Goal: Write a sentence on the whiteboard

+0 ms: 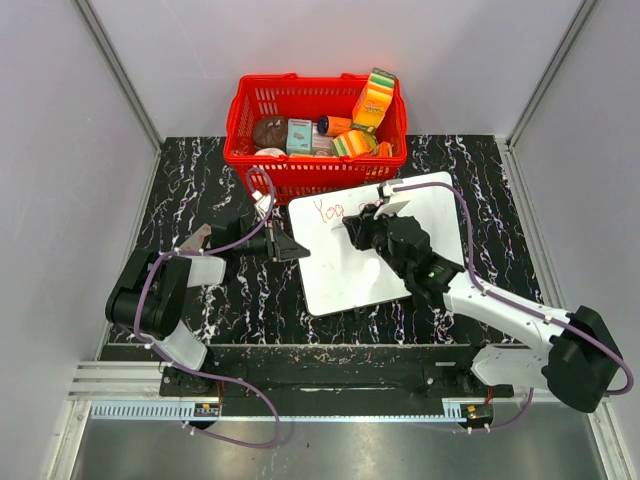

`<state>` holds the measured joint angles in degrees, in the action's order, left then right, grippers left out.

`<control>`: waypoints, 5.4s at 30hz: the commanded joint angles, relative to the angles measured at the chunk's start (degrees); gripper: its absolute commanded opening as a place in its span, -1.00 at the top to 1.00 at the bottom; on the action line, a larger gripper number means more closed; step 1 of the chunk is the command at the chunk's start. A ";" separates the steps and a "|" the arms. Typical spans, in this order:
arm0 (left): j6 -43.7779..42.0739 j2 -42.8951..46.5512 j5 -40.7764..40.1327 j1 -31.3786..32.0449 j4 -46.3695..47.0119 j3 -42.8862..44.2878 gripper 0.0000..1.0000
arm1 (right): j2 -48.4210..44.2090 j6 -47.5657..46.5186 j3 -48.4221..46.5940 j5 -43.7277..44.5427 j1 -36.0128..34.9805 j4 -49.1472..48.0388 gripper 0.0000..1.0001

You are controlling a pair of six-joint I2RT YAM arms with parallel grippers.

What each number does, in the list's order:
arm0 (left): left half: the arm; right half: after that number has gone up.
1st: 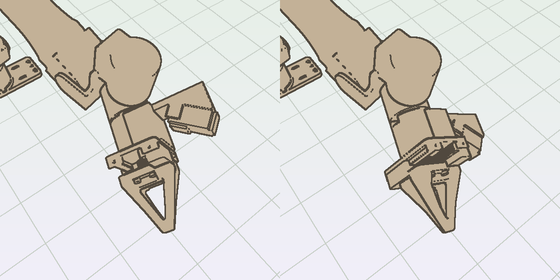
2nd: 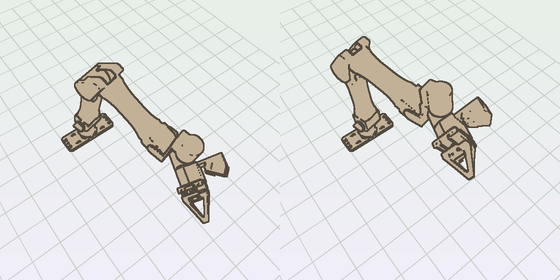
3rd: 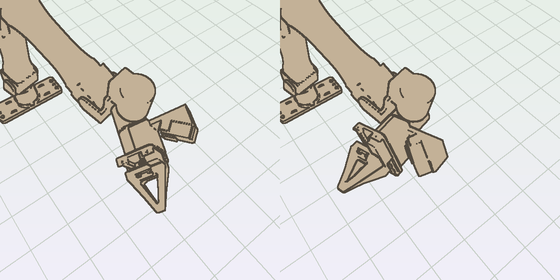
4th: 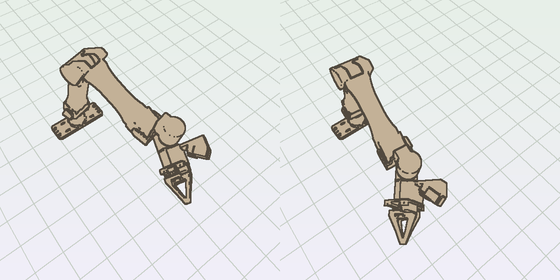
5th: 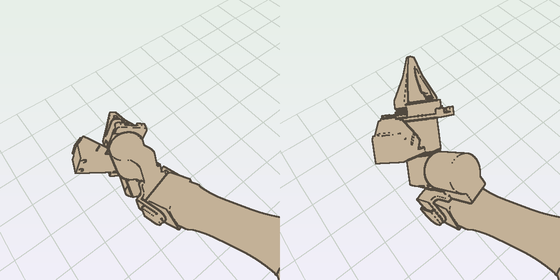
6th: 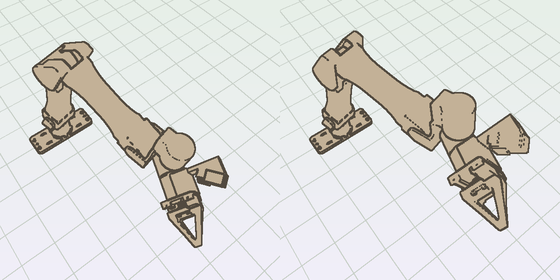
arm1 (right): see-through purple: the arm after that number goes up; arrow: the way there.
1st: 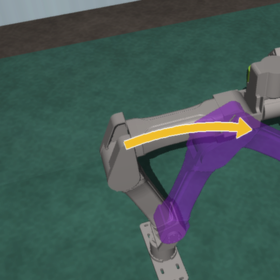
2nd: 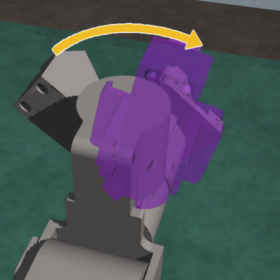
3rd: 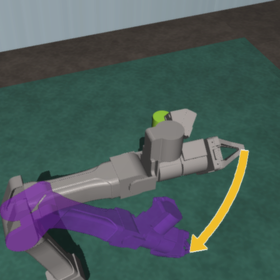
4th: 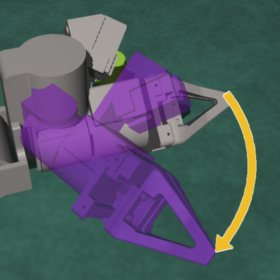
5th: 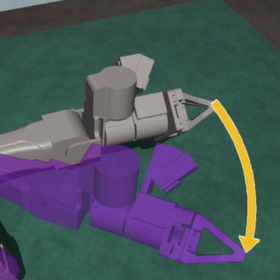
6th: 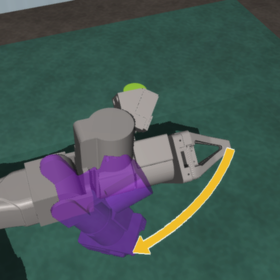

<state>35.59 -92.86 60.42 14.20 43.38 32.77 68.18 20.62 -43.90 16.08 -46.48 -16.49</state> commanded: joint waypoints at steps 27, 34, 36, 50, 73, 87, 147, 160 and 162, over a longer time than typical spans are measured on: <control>-5.01 -0.31 -0.31 1.01 2.59 0.71 1.00 | 3.54 1.09 -1.72 -1.75 -0.72 -1.97 1.00; -5.01 -0.22 -0.31 1.01 2.59 0.62 1.00 | 3.18 1.61 -0.31 -2.54 -0.63 -0.65 1.00; -4.92 -0.30 -0.31 1.01 2.59 0.62 1.00 | 2.84 1.70 0.21 -2.72 -0.63 -0.47 1.00; -5.01 -0.22 -0.31 1.01 2.59 0.62 1.00 | -0.07 1.97 2.77 -0.08 -0.63 2.16 1.00; -5.01 -0.31 -0.22 1.01 2.50 0.71 1.00 | 1.52 6.71 2.85 -3.95 -0.72 -4.42 1.00; -5.01 -0.31 -0.22 1.01 2.59 0.71 1.00 | -3.94 2.85 3.47 4.40 -0.63 -3.46 1.00; -4.92 -0.31 -0.13 1.01 2.68 0.71 1.00 | -1.83 3.64 5.58 1.33 -0.63 1.90 1.00; -4.92 -0.39 -0.13 1.01 2.68 0.62 1.00 | -2.09 0.83 4.17 5.37 -0.54 2.25 1.00; -4.92 -0.39 -0.13 1.01 2.68 0.62 1.00 | -1.74 0.13 3.30 5.90 -0.54 2.25 1.00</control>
<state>35.59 -92.86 60.45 14.20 43.31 32.77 67.11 23.70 -38.83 17.58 -46.61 -15.99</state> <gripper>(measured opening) 0.155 0.230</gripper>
